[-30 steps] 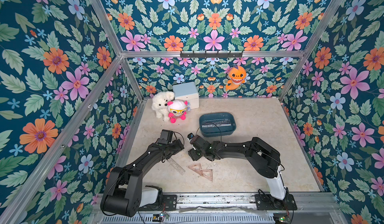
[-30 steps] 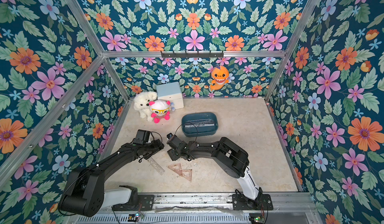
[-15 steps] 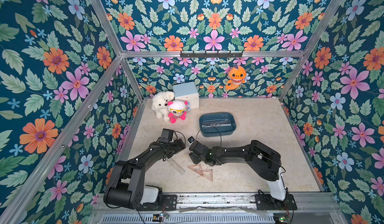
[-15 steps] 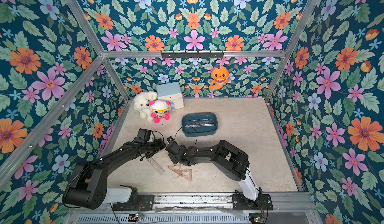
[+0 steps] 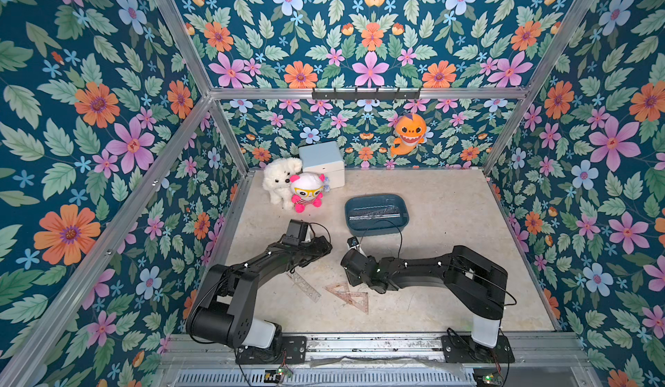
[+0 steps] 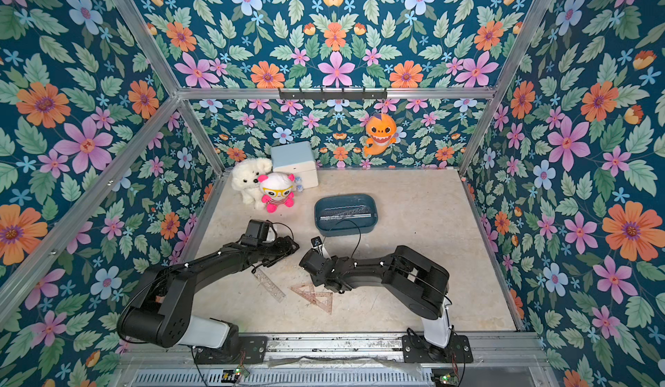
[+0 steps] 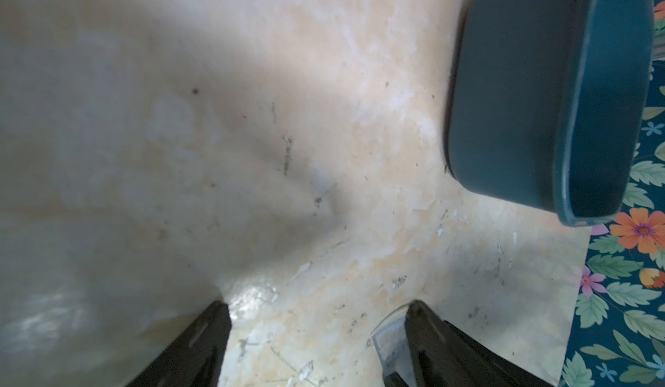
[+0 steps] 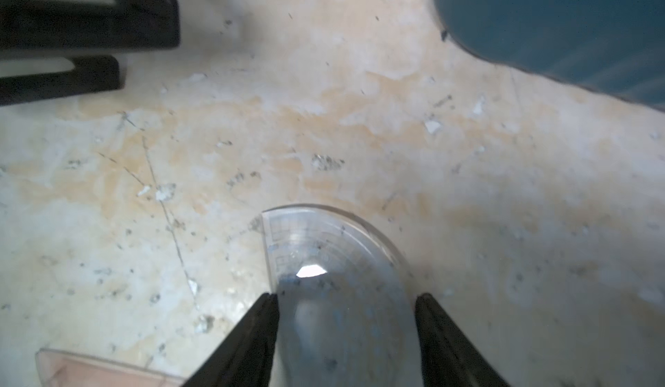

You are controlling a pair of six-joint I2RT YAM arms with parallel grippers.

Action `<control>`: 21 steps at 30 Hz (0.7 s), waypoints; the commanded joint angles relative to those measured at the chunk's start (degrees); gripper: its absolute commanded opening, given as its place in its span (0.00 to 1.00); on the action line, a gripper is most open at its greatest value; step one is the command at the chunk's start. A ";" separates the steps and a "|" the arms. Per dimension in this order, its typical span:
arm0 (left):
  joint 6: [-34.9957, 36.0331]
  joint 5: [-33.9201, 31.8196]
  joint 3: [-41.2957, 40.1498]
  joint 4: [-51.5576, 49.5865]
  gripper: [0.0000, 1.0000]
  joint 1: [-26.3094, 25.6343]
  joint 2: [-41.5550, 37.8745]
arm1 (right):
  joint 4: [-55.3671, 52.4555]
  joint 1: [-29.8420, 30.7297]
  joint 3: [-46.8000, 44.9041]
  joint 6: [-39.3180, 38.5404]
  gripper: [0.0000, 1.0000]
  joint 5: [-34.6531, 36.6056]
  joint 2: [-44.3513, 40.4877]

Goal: Put the scattered rulers into the storage box
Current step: Move the ruler to the center of the board, then pick up the ruler from the center of the board.

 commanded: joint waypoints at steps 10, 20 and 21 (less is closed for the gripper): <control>1.27 11.34 1.91 -7.84 0.65 -9.83 2.65 | 13.72 -9.28 -14.02 12.58 0.65 -21.00 -12.18; 1.35 13.86 3.50 -4.20 0.63 -12.48 10.48 | 22.33 -10.64 -22.31 15.51 0.46 -23.93 -15.09; 1.24 13.94 3.62 -3.59 0.63 -12.48 11.21 | 23.08 -10.79 -22.88 15.81 0.45 -24.07 -15.09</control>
